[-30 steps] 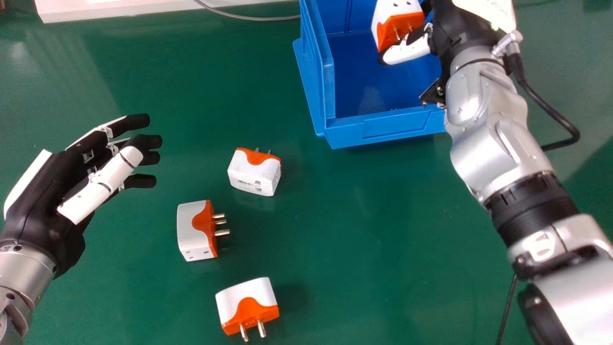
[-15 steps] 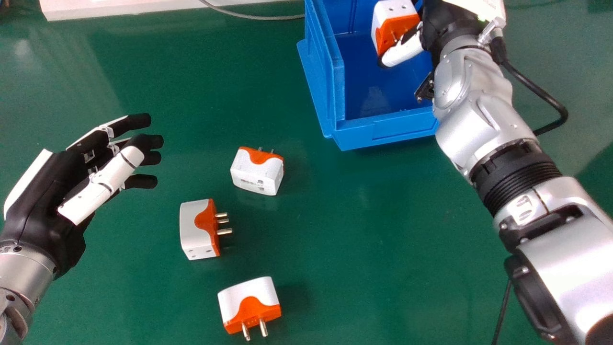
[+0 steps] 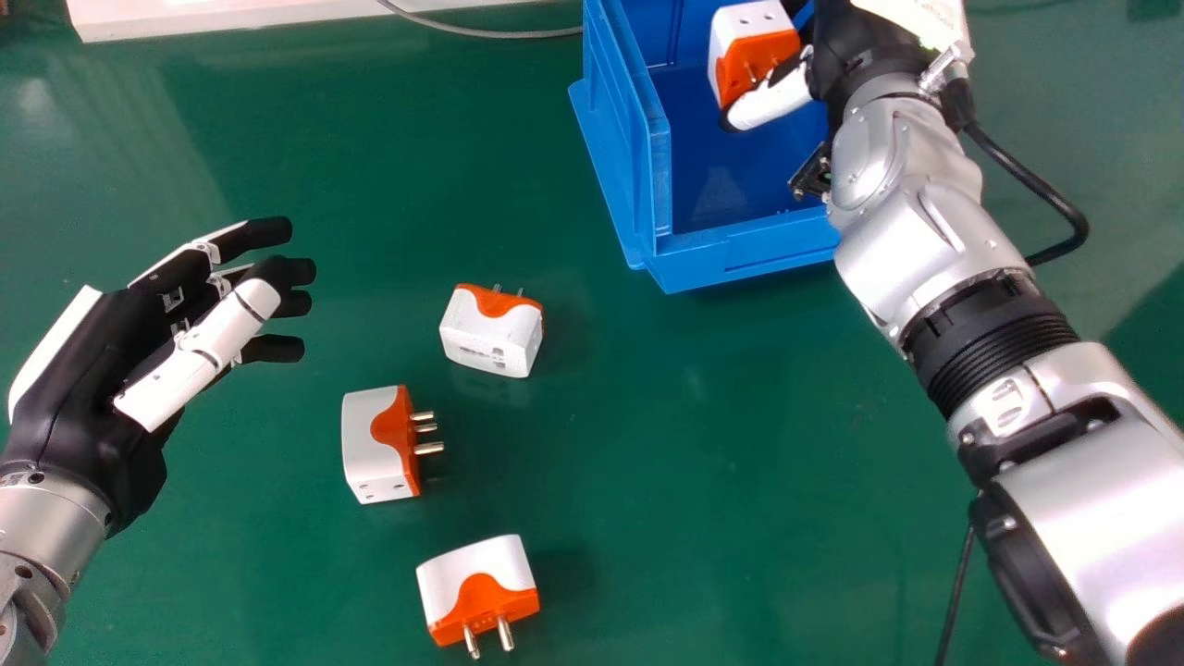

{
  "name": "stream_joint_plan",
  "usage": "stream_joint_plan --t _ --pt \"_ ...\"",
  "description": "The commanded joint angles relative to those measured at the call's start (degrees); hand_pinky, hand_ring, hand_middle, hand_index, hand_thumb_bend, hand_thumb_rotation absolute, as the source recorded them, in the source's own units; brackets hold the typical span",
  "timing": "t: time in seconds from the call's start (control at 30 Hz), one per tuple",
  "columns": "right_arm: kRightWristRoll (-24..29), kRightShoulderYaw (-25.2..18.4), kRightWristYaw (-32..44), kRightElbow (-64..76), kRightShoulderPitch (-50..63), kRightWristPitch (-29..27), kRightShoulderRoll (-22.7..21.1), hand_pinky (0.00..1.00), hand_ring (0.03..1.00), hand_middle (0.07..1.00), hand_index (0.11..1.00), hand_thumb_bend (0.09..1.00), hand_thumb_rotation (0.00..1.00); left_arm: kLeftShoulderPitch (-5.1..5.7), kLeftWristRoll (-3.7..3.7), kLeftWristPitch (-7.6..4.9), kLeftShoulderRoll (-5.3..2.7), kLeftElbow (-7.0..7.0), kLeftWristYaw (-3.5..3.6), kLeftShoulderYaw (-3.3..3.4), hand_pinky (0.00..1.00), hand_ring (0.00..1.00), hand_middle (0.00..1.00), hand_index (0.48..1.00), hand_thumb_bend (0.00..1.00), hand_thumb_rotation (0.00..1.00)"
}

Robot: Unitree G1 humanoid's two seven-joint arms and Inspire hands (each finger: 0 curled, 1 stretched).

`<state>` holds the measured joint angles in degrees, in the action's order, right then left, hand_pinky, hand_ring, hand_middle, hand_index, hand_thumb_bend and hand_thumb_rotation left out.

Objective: Pick all objects and put in blue box

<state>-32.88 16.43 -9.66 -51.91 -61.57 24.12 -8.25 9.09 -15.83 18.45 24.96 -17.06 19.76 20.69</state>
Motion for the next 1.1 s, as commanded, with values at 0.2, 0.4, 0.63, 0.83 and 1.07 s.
stream_joint_plan --t 0.2,0.4,0.63,0.83,1.07 --pt "3.55 -2.05 -1.19 2.84 -0.6 -0.03 0.44 0.33 0.435 0.494 0.578 0.49 0.0 -0.52 0.14 -0.33 -0.05 -0.66 -0.31 -0.22 0.68 0.77 0.77 0.816 0.54 0.51" --pt "3.71 -1.65 -2.04 3.7 -0.09 0.32 0.76 0.33 0.437 0.507 0.643 0.49 0.0 -0.81 0.11 -0.34 0.02 -0.26 -0.2 -0.3 0.68 0.77 0.77 0.816 0.54 0.51" --pt "2.57 -0.07 -1.6 5.07 0.87 -0.67 -0.36 0.6 0.791 0.863 0.856 0.636 0.04 -1.18 0.22 -0.08 0.11 -0.22 -0.4 -0.56 0.68 0.77 0.77 0.817 0.53 0.51" --pt "2.21 1.06 -0.82 6.35 1.32 -0.32 -1.03 0.68 0.877 0.945 0.914 0.666 0.06 -1.41 0.46 -0.11 0.22 -0.15 -0.53 -0.78 0.68 0.77 0.77 0.817 0.53 0.5" --pt "1.83 1.91 -0.45 7.53 1.31 0.49 -1.34 0.82 0.951 0.986 0.958 0.676 0.08 -2.03 0.92 -0.88 0.28 1.18 -0.41 -1.13 0.68 0.77 0.77 0.816 0.53 0.5"
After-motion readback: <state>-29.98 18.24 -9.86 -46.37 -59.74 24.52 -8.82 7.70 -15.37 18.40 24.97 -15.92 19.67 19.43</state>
